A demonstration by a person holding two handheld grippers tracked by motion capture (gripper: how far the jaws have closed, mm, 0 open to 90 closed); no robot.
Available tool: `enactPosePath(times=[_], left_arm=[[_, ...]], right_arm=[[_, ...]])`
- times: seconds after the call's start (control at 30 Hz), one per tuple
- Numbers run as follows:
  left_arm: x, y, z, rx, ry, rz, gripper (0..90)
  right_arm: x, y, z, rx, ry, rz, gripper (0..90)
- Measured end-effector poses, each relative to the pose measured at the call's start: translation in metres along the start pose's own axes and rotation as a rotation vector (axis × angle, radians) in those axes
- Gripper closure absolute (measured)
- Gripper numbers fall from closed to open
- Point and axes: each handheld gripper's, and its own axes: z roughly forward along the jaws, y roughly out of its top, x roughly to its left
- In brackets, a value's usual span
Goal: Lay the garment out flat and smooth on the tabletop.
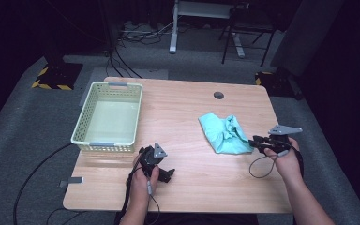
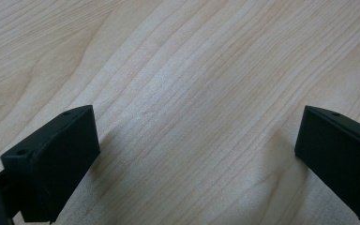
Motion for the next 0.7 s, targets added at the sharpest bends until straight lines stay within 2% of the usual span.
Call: enactPosePath(times=[0.13,0.27,0.7], left_arm=[[0.0,0.0,0.0,0.0,0.0,0.0,0.2],[0.0,0.0,0.0,0.0,0.0,0.0,0.2],[0.0,0.0,0.0,0.0,0.0,0.0,0.2]], right_arm=[[-0.001,-0.007,-0.01,-0.005,-0.02,0.004,59.0],[0.002,-0.004,-0.012,-0.017,-0.025,-0.004,57.9],[0.021,0.029,0.012,-0.014,0.01,-0.062,53.3]])
